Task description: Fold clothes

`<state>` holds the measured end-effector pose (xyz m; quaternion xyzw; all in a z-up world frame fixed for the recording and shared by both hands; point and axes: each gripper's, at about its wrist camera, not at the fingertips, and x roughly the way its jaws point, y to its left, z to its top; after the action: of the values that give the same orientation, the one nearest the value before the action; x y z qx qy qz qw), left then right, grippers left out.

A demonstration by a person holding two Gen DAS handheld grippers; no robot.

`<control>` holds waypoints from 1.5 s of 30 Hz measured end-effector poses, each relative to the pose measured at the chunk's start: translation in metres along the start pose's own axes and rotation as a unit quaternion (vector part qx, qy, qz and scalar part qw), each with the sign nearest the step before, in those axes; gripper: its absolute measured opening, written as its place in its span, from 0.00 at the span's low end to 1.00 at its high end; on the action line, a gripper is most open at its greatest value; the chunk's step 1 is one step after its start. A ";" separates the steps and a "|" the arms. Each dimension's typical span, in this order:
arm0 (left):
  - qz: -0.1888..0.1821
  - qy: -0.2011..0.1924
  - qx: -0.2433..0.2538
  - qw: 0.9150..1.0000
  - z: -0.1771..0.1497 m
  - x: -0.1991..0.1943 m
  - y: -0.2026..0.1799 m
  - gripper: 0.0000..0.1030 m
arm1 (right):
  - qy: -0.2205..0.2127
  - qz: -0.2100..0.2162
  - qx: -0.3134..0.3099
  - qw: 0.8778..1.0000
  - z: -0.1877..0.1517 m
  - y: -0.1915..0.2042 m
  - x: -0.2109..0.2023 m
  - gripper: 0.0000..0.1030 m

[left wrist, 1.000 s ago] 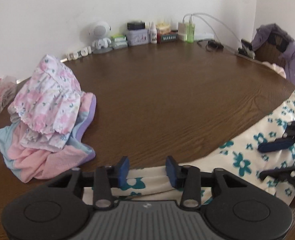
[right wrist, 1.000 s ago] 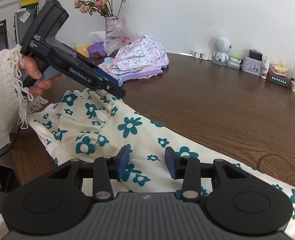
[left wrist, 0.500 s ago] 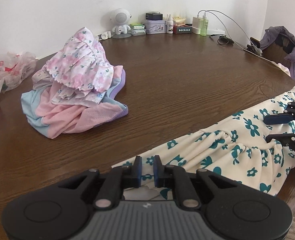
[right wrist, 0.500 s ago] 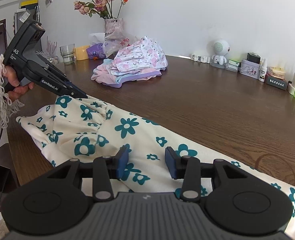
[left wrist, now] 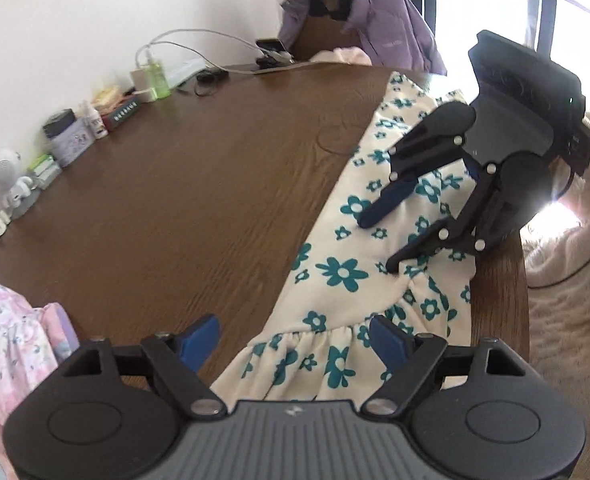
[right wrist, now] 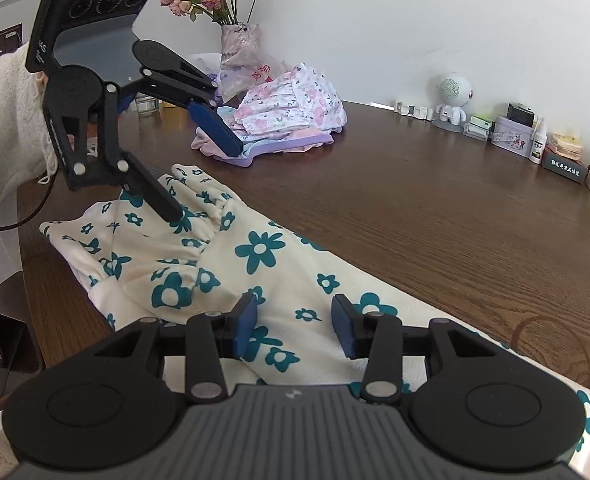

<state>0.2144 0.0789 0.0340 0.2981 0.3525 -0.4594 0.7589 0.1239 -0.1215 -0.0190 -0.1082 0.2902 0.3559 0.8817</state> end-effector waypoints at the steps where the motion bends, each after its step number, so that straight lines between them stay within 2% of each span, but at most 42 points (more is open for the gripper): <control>1: -0.005 0.019 0.001 1.000 0.001 0.008 0.004 0.79 | -0.001 0.000 0.000 1.000 0.000 0.000 0.000 0.41; 5: -0.053 0.073 -0.028 0.996 -0.008 0.028 0.024 0.79 | -0.003 0.000 0.000 1.000 -0.001 0.000 0.000 0.41; 7: -0.075 0.066 -0.040 0.994 -0.015 0.026 0.032 0.78 | -0.004 0.000 0.000 1.000 -0.001 0.000 0.000 0.41; 9: -0.086 0.065 -0.043 0.993 -0.019 0.020 0.035 0.73 | -0.005 -0.003 0.000 1.000 -0.001 0.001 0.000 0.41; 10: -0.087 0.064 -0.053 0.993 -0.021 0.018 0.037 0.65 | -0.006 -0.004 -0.001 1.000 -0.001 0.001 0.000 0.41; 11: -0.085 0.065 -0.055 0.993 -0.024 0.014 0.037 0.56 | -0.006 -0.006 -0.001 1.000 -0.001 0.001 0.000 0.41; 13: -0.081 0.066 -0.057 0.993 -0.028 0.007 0.037 0.47 | -0.006 -0.010 -0.001 1.000 -0.002 0.002 0.000 0.42; 21: -0.028 0.076 -0.098 0.992 -0.063 -0.024 0.032 0.47 | -0.006 -0.016 -0.002 1.000 -0.003 0.003 -0.001 0.44; 22: -0.025 0.074 -0.103 0.992 -0.066 -0.027 0.032 0.43 | -0.006 -0.017 -0.002 1.000 -0.003 0.003 -0.001 0.44; 23: -0.025 0.069 -0.106 0.992 -0.069 -0.031 0.031 0.32 | -0.006 -0.017 -0.002 1.000 -0.003 0.003 -0.001 0.44; 25: -0.025 0.062 -0.104 0.992 -0.071 -0.036 0.025 0.20 | -0.006 -0.019 -0.003 1.000 -0.003 0.004 0.000 0.44; 26: -0.020 0.059 -0.101 0.993 -0.072 -0.037 0.023 0.18 | -0.006 -0.019 -0.003 1.000 -0.003 0.004 0.000 0.44; 28: -0.013 0.045 -0.115 0.992 -0.078 -0.038 0.022 0.18 | -0.006 -0.019 -0.003 1.000 -0.004 0.003 -0.001 0.44; 30: 0.000 0.028 -0.143 0.989 -0.084 -0.039 0.026 0.31 | -0.007 -0.019 -0.003 1.000 -0.004 0.004 -0.002 0.45; 31: 0.011 0.028 -0.153 0.988 -0.086 -0.040 0.027 0.45 | -0.007 -0.019 -0.004 1.000 -0.005 0.004 -0.002 0.46; 32: 0.023 0.027 -0.164 0.986 -0.087 -0.042 0.028 0.50 | -0.008 -0.016 -0.007 1.000 -0.005 0.004 -0.003 0.46; 35: 0.057 -0.002 -0.168 0.984 -0.085 -0.060 0.024 0.50 | -0.010 -0.003 -0.007 1.000 -0.003 0.000 -0.007 0.48; 37: 0.081 -0.032 -0.168 0.982 -0.082 -0.078 0.016 0.54 | -0.014 0.008 0.010 1.000 0.001 -0.006 -0.013 0.49; 40: 0.091 -0.074 -0.153 0.981 -0.073 -0.093 -0.002 0.59 | -0.043 0.054 0.049 0.996 0.010 -0.012 -0.024 0.49; 43: 0.084 -0.080 -0.128 0.985 -0.062 -0.083 -0.020 0.62 | -0.048 0.085 0.056 0.994 0.021 -0.003 -0.016 0.49; 45: 0.076 -0.067 -0.116 0.988 -0.059 -0.069 -0.024 0.62 | -0.035 0.088 0.045 0.994 0.024 0.006 -0.004 0.49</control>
<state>0.1541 0.1486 0.0523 0.2023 0.3282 -0.3753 0.8430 0.1284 -0.1098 0.0029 -0.0295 0.2831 0.4220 0.8607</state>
